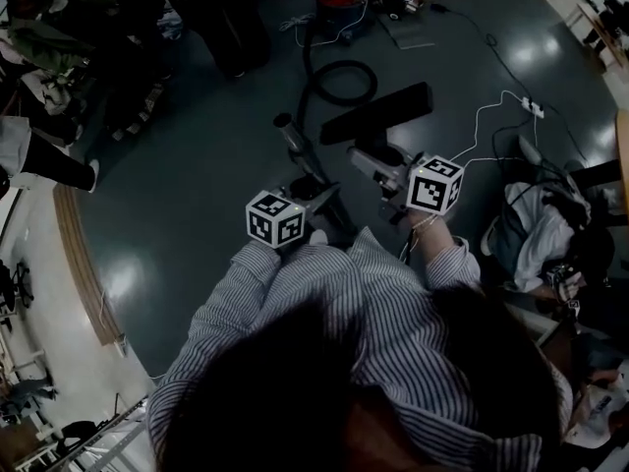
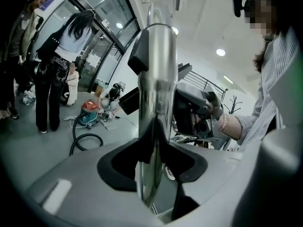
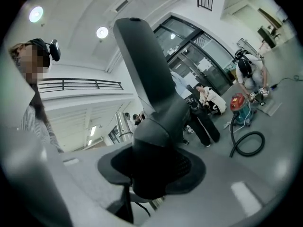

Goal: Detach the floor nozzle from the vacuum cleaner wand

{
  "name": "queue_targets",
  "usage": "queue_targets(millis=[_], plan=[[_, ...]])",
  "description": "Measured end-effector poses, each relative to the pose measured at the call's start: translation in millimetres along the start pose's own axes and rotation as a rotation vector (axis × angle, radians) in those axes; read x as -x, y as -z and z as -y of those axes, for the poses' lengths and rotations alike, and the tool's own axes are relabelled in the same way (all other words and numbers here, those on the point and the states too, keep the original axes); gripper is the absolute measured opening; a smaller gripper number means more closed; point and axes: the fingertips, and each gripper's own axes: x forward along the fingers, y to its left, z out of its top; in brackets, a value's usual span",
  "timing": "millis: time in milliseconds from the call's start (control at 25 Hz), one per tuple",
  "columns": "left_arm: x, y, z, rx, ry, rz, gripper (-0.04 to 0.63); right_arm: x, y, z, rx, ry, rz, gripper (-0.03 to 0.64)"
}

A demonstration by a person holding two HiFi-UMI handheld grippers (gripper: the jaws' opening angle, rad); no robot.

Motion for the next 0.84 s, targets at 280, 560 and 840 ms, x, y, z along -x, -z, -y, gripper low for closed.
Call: queue_targets(millis=[280, 560, 840], plan=[[-1, 20, 10, 0.029, -0.003, -0.032, 0.181, 2, 11, 6, 0.024, 0.001, -0.072, 0.155], [9, 28, 3, 0.007, -0.020, -0.076, 0.181, 2, 17, 19, 0.002, 0.055, -0.099, 0.155], [6, 27, 7, -0.023, -0.020, -0.077, 0.181, -1, 16, 16, 0.006, 0.032, -0.098, 0.155]])
